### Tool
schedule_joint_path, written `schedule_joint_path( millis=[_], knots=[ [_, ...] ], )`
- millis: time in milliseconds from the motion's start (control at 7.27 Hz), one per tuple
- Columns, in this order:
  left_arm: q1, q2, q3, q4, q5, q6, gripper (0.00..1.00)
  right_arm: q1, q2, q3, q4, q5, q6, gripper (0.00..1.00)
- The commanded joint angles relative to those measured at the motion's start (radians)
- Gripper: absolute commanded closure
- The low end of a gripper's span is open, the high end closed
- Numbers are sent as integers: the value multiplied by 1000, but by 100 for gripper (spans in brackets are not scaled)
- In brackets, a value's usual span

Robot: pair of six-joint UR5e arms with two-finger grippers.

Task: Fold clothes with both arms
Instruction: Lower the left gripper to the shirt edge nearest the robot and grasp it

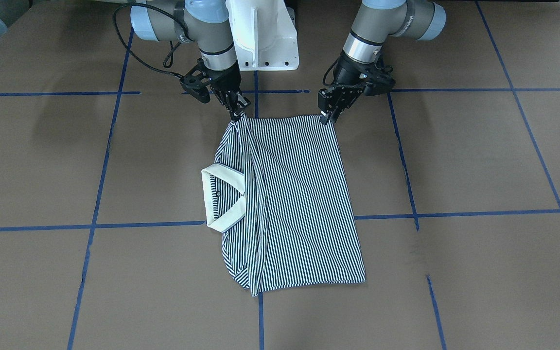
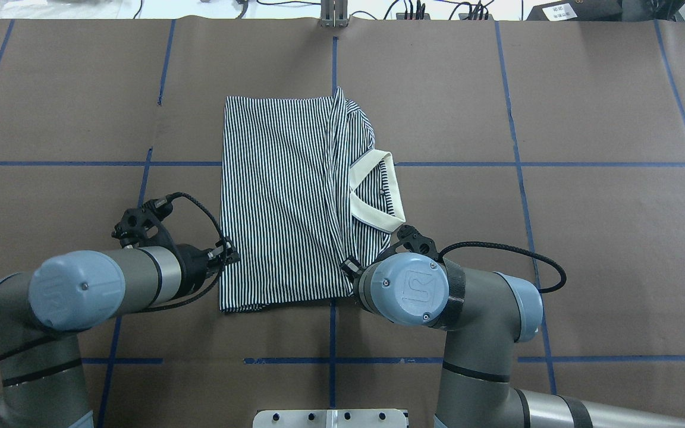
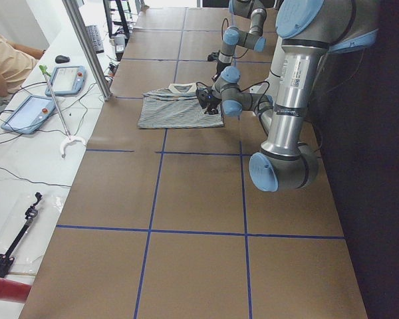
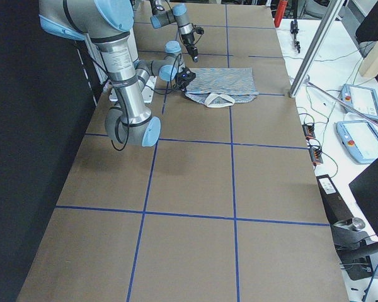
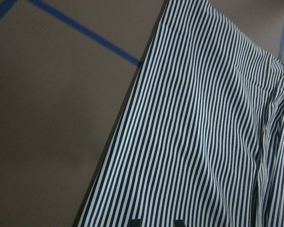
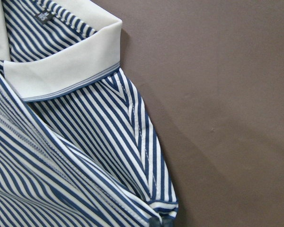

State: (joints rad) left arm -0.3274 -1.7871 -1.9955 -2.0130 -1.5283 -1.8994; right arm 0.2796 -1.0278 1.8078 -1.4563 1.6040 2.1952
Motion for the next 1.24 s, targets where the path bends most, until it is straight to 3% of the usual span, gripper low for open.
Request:
schedule_joint_path(
  millis=[0, 687, 825, 962, 1100],
  knots=[
    [68, 24, 6, 36, 11, -58, 58, 1, 0, -1, 2, -1, -2, 100],
    [74, 26, 58, 36, 11, -58, 54, 6, -1, 15, -2, 1, -2, 100],
    [74, 26, 58, 37, 11, -58, 60, 6, -1, 16, -4, 1, -2, 100],
    [74, 25, 60, 37, 11, -60, 84, 6, -1, 18, -4, 1, -2, 100],
    [76, 23, 67, 37, 11, -60, 100, 6, -1, 16, -3, 1, -2, 100]
  ],
)
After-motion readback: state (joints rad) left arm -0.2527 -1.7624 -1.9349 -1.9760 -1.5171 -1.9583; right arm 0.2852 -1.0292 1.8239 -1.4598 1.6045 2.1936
